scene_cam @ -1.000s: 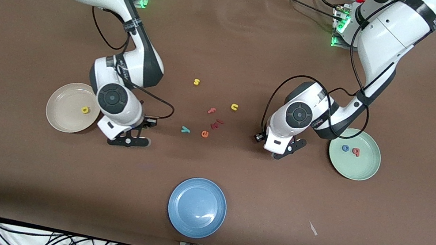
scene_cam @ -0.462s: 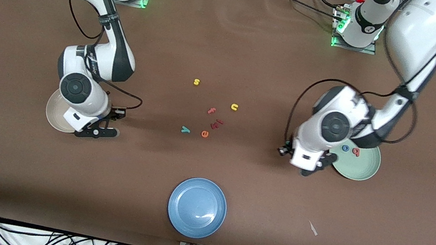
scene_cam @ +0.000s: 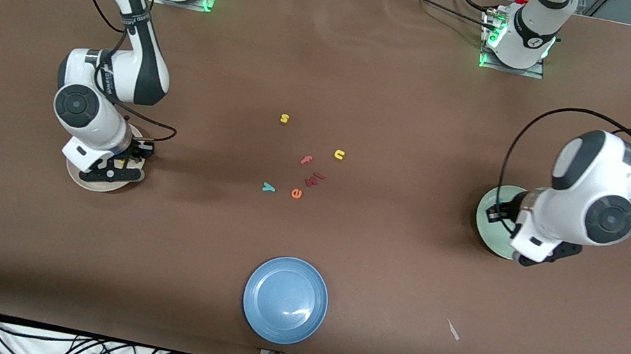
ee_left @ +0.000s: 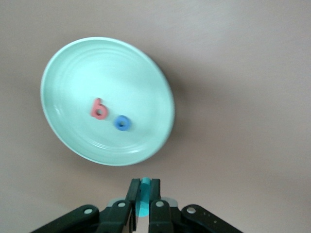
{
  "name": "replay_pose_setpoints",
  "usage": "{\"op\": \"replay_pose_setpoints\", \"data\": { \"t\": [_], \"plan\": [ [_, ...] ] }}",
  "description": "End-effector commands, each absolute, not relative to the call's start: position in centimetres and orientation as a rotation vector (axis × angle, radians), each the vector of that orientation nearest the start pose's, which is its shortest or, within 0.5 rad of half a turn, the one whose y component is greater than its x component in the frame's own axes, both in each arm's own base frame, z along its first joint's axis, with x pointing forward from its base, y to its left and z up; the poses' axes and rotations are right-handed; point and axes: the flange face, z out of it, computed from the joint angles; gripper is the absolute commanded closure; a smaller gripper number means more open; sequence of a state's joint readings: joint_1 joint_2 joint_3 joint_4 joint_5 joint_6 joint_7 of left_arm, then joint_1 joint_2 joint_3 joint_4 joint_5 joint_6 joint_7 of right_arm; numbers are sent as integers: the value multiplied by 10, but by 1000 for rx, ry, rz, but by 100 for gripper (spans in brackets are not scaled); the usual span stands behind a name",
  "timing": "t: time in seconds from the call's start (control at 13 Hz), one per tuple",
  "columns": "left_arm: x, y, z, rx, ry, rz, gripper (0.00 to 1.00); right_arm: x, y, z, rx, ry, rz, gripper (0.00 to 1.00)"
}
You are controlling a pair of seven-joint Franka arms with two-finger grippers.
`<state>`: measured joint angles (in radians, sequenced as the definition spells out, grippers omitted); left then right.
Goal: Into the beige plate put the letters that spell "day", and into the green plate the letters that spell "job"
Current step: 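Carry the b and j to the beige and green plates with both grippers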
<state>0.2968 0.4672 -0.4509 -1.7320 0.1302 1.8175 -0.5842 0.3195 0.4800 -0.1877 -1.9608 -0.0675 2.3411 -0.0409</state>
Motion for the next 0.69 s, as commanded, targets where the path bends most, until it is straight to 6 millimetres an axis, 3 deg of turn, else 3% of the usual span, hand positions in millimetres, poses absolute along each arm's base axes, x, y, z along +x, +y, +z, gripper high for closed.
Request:
{"op": "replay_pose_setpoints", "data": {
  "t": [0.0, 0.08, 0.15, 0.31, 0.46, 0.54, 0.62],
  "plan": [
    [594, -35, 271, -3043, -484, 602, 100, 597, 69, 232, -3225, -407, 125, 78],
    [590, -31, 261, -3058, -483, 584, 99, 598, 62, 230, -3216, -361, 129, 33],
    [588, -31, 252, -3071, -485, 571, 99, 598, 59, 228, -3205, -325, 140, 0],
    [588, -34, 233, -3088, -498, 586, 98, 601, 71, 233, -3199, -301, 128, 0],
    [585, -34, 217, -3085, -501, 632, 89, 601, 87, 234, -3199, -213, 126, 0],
    [586, -33, 216, -3085, -504, 635, 75, 601, 103, 237, -3192, -175, 112, 0],
    [589, -31, 221, -3088, -510, 618, 52, 602, 114, 239, -3189, -109, 100, 0]
  ]
}}
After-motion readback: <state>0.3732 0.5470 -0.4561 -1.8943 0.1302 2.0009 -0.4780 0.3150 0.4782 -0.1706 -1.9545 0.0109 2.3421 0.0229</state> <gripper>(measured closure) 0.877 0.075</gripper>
